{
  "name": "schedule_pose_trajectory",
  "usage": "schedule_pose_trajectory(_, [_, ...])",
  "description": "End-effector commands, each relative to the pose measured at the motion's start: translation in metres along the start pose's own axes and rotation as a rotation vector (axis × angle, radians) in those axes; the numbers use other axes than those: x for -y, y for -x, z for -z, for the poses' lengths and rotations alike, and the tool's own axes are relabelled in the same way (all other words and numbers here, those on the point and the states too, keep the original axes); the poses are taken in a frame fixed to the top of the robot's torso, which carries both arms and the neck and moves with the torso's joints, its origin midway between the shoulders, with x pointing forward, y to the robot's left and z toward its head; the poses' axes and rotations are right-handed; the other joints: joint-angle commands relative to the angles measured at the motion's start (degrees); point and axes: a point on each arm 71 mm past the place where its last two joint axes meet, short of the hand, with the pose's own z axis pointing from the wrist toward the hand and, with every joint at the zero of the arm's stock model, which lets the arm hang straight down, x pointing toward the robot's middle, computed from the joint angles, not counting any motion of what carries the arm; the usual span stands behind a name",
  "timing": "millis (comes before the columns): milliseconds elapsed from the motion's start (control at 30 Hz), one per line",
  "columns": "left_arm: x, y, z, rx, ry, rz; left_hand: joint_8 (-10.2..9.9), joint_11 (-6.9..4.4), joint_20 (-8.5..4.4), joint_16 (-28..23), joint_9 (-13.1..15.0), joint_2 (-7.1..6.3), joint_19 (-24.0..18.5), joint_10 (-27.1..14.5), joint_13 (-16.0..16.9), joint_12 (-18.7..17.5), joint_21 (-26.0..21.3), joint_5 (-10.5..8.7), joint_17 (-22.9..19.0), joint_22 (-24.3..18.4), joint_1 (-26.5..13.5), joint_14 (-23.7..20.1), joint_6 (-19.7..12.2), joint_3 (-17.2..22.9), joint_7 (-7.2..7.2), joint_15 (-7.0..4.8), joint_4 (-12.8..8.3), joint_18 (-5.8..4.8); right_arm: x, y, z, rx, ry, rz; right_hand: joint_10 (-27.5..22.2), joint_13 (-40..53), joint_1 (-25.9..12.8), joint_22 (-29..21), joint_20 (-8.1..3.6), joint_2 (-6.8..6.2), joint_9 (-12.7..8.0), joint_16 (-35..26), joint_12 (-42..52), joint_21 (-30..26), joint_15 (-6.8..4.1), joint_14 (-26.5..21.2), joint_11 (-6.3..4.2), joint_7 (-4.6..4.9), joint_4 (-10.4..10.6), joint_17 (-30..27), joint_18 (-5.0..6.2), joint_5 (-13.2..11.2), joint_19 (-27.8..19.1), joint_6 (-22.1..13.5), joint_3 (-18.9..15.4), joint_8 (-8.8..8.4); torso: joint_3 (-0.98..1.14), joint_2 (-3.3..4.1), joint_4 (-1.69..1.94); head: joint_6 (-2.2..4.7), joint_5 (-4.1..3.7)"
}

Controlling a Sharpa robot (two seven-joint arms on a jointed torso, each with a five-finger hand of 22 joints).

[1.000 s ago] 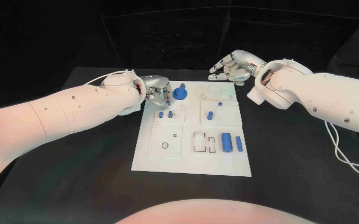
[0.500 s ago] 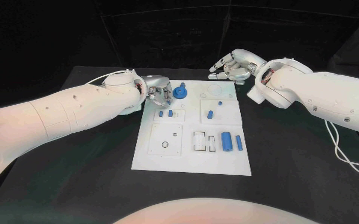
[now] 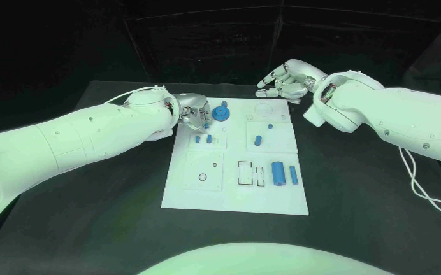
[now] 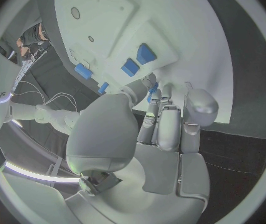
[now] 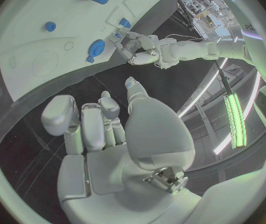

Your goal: Assemble the parts on the task board

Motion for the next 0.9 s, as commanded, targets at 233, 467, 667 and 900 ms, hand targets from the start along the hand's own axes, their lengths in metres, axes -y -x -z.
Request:
schedule_pose_trajectory(233, [-0.004, 0.002, 0.001, 0.011, 0.019, 0.003, -1.1, 0.27, 0.68, -0.5, 0.0, -0.86, -0.6, -1.7, 0.0, -1.2, -1.5, -0.22, -0.6, -1.2, 0.0, 0.3, -1.3, 0.0, 0.42, 0.64, 0.0, -0.37, 0.000, 0.002, 0.000, 0.005, 0.001, 0.005, -0.4, -0.3, 0.0, -0.3, -0.17, 0.71, 0.0, -0.5, -0.3, -0.5, -0.37, 1.7, -0.14, -0.29, 0.0, -0.2, 0.41, 0.2, -0.2, -0.1, -0.2, 0.38, 0.00, -0.01, -0.01, 0.13, 0.01])
schedule_pose_trajectory(467, [-0.015, 0.005, 0.009, 0.051, 0.032, 0.010, -2.5, 0.75, 1.03, -1.2, 0.0, -0.93, -1.7, -3.9, -0.1, -2.3, -4.7, -0.20, -2.3, -4.5, 0.6, -0.1, -3.3, -0.5, 0.33, 0.99, -0.1, 0.32, 0.004, 0.002, 0.001, -0.012, -0.020, 0.096, -14.6, -22.1, 6.3, -7.2, -0.69, 2.59, 0.1, -6.2, -25.2, -5.0, -0.46, -0.1, -0.36, -0.61, -2.6, -6.0, 1.62, -2.3, -2.8, 1.9, 2.8, 1.48, -0.07, -0.06, 0.00, 0.42, -0.12])
schedule_pose_trajectory(667, [-0.037, 0.016, 0.026, 0.174, 0.030, 0.269, -2.4, 1.02, 1.32, -6.6, 0.2, -0.62, -5.7, -4.8, 0.1, -2.2, -14.2, -0.11, -12.0, -13.9, 0.9, -3.7, -2.7, -1.2, 1.36, 1.23, 0.3, 2.17, 0.007, -0.002, 0.003, -0.031, -0.010, 0.325, -12.9, -37.8, 10.6, -7.6, -0.38, 0.88, 0.0, -9.5, -41.7, -5.7, -0.52, 0.1, -0.11, -0.61, -5.9, -9.2, 1.57, -5.4, -2.2, 5.9, 9.2, 2.26, 0.05, -0.17, -0.03, 1.22, -1.33])
schedule_pose_trajectory(900, [-0.058, 0.029, 0.046, 0.298, -0.095, 0.806, -1.1, 1.74, 1.77, -20.5, 0.3, 1.15, -13.6, -3.4, 0.4, 0.7, -24.2, 0.12, -33.1, -21.7, 2.8, -16.1, -0.4, 0.7, 2.55, 1.79, -0.3, 3.38, 0.013, -0.018, 0.011, -0.064, -0.004, 0.588, -10.1, -46.7, 9.8, -6.9, -0.23, -2.01, -0.3, -10.2, -49.5, -5.4, -0.48, 0.6, -0.30, -1.80, -7.5, -9.7, 1.33, -7.3, -1.4, 8.5, 14.5, 1.12, -0.15, -0.05, -0.02, 2.07, -3.11])
